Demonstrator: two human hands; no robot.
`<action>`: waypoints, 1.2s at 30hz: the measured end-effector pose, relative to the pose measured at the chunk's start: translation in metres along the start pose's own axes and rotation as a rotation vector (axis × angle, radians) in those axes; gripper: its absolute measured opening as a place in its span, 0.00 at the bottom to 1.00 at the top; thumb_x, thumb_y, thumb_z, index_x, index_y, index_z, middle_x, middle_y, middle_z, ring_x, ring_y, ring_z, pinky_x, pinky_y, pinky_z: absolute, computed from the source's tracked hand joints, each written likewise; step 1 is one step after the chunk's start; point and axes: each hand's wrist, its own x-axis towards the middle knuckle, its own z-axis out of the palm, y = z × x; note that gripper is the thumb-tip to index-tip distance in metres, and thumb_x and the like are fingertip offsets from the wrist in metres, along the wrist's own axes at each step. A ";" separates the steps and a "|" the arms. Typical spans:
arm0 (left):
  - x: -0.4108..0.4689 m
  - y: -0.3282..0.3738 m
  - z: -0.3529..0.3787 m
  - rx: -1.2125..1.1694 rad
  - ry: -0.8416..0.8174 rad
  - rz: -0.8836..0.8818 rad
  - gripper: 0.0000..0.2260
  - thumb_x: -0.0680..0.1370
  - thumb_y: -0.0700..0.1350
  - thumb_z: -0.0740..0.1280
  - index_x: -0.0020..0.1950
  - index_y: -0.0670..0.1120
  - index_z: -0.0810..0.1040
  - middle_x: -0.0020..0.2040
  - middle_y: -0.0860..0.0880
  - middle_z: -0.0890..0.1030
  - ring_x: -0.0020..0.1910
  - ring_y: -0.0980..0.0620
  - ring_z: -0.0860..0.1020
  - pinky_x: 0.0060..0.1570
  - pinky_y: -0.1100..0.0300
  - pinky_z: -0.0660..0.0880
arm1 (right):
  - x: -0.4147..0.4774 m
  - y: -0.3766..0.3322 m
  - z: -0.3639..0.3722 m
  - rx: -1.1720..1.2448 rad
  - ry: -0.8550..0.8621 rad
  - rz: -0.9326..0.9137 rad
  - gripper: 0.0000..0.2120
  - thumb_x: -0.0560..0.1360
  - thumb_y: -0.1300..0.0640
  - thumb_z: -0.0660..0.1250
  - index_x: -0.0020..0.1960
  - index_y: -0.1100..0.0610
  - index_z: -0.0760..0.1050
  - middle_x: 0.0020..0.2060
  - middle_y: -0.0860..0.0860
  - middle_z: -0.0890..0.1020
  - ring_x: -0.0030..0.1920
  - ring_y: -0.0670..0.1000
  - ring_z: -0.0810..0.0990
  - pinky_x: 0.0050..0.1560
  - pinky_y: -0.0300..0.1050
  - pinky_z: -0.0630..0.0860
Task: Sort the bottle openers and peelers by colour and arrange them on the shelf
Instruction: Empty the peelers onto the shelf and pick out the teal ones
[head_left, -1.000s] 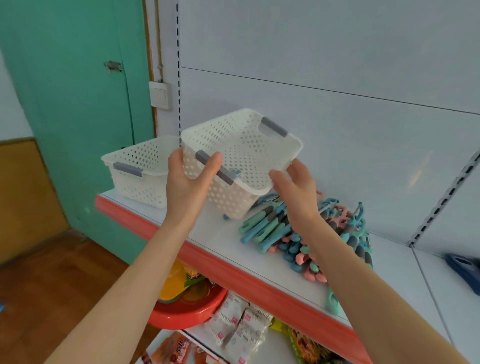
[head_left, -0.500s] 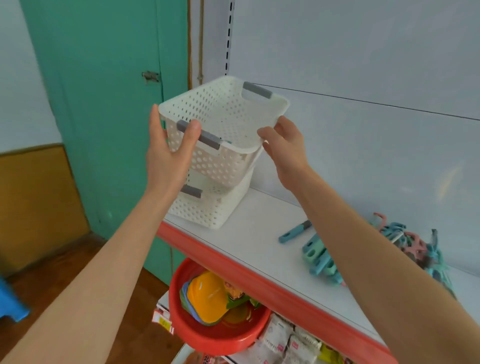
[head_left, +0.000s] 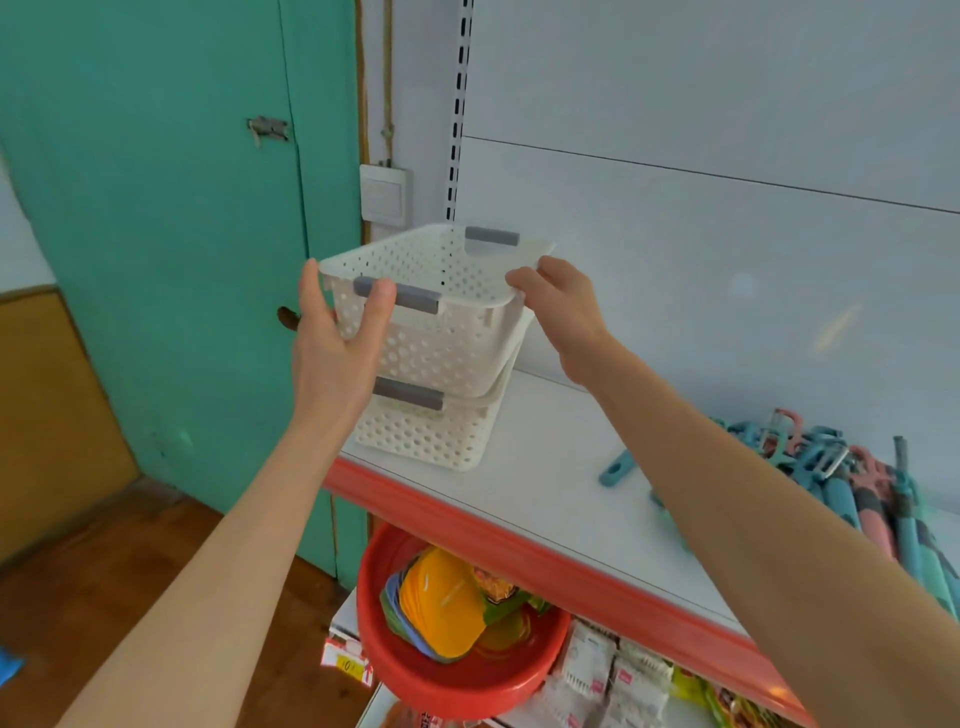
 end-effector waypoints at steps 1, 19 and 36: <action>0.001 -0.001 0.001 0.000 -0.001 -0.003 0.36 0.74 0.65 0.60 0.75 0.53 0.50 0.73 0.50 0.62 0.70 0.50 0.64 0.68 0.45 0.64 | 0.001 0.001 0.001 -0.009 0.002 0.004 0.13 0.74 0.61 0.62 0.33 0.55 0.63 0.30 0.46 0.68 0.30 0.42 0.67 0.27 0.26 0.65; -0.003 -0.015 0.001 -0.003 -0.002 -0.030 0.40 0.70 0.68 0.58 0.75 0.52 0.48 0.74 0.49 0.62 0.71 0.49 0.62 0.68 0.45 0.63 | -0.003 0.010 0.013 -0.080 0.001 0.052 0.16 0.75 0.60 0.59 0.32 0.54 0.57 0.29 0.47 0.61 0.29 0.46 0.60 0.31 0.34 0.61; -0.011 -0.032 0.001 0.346 -0.072 -0.026 0.26 0.78 0.53 0.57 0.68 0.34 0.60 0.64 0.38 0.66 0.63 0.43 0.66 0.62 0.50 0.67 | -0.019 0.047 0.022 -0.376 -0.052 0.082 0.09 0.78 0.53 0.56 0.47 0.60 0.63 0.33 0.47 0.65 0.34 0.47 0.66 0.31 0.40 0.61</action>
